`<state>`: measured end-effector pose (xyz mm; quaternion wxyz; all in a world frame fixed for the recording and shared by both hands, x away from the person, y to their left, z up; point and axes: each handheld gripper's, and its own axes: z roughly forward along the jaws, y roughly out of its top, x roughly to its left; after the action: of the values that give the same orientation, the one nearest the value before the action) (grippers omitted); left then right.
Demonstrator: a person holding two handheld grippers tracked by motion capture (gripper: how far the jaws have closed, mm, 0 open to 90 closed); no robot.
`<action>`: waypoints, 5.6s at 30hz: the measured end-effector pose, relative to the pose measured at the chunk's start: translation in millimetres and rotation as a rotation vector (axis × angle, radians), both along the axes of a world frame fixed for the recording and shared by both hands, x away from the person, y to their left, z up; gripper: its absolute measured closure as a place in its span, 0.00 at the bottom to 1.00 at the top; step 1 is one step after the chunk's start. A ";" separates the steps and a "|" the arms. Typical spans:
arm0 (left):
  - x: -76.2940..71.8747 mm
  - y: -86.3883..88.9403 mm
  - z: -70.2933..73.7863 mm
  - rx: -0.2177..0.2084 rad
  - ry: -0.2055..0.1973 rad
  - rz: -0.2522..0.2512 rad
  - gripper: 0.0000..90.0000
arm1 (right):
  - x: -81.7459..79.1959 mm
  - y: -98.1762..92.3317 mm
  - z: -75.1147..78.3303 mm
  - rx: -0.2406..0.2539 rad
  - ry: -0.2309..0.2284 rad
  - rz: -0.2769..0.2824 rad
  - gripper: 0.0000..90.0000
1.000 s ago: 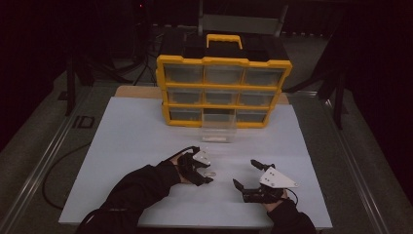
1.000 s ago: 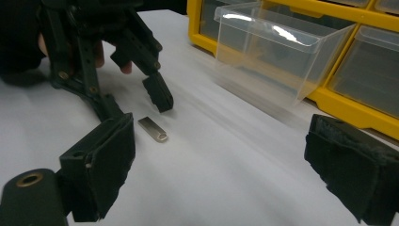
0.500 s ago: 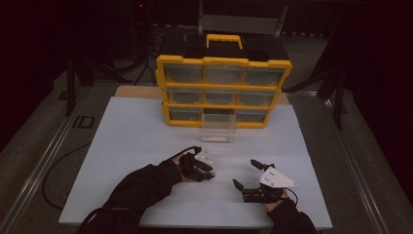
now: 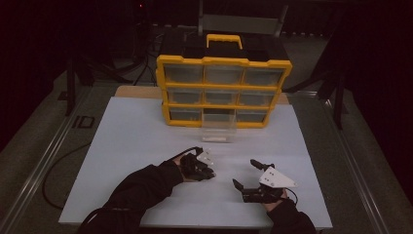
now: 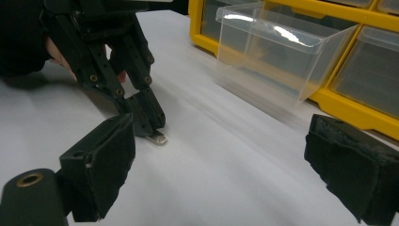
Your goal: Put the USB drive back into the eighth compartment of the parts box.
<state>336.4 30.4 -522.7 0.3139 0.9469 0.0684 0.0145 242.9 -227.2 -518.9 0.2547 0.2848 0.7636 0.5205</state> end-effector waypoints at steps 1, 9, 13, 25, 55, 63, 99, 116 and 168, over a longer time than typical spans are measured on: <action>-0.3 0.1 1.0 0.002 0.000 -0.001 0.89 | 0.2 -0.3 -0.3 -0.002 0.002 0.000 0.10; -1.7 3.0 13.1 -0.017 -0.003 0.011 0.89 | 0.0 -0.2 0.2 -0.001 0.001 -0.002 0.10; -0.4 5.7 19.8 -0.022 -0.010 0.012 0.89 | 0.6 -0.5 -0.3 -0.001 0.003 -0.002 0.10; 3.2 10.9 36.8 -0.040 0.001 0.014 0.89 | 0.6 -0.4 0.0 0.001 0.001 -0.004 0.10; 15.2 7.4 75.6 -0.063 -0.011 -0.003 0.89 | 1.1 -0.2 0.6 0.003 -0.002 -0.002 0.10; 22.2 5.2 86.4 -0.081 -0.009 0.004 0.89 | 1.5 -0.3 0.2 -0.002 -0.003 0.000 0.10; 70.8 -0.9 130.6 -0.156 -0.038 0.112 0.89 | 1.7 0.7 0.3 0.000 0.002 0.004 0.10; 93.3 -5.1 128.3 -0.167 -0.035 0.220 0.89 | 2.3 1.1 0.2 -0.001 0.000 0.007 0.10; 114.5 -4.6 93.4 -0.190 -0.009 0.433 0.59 | 4.3 3.2 -0.9 -0.005 0.008 0.015 0.10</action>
<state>450.9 25.8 -429.2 0.3915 0.8763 0.2694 0.0791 247.1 -224.1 -519.7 0.2484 0.2806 0.7681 0.5193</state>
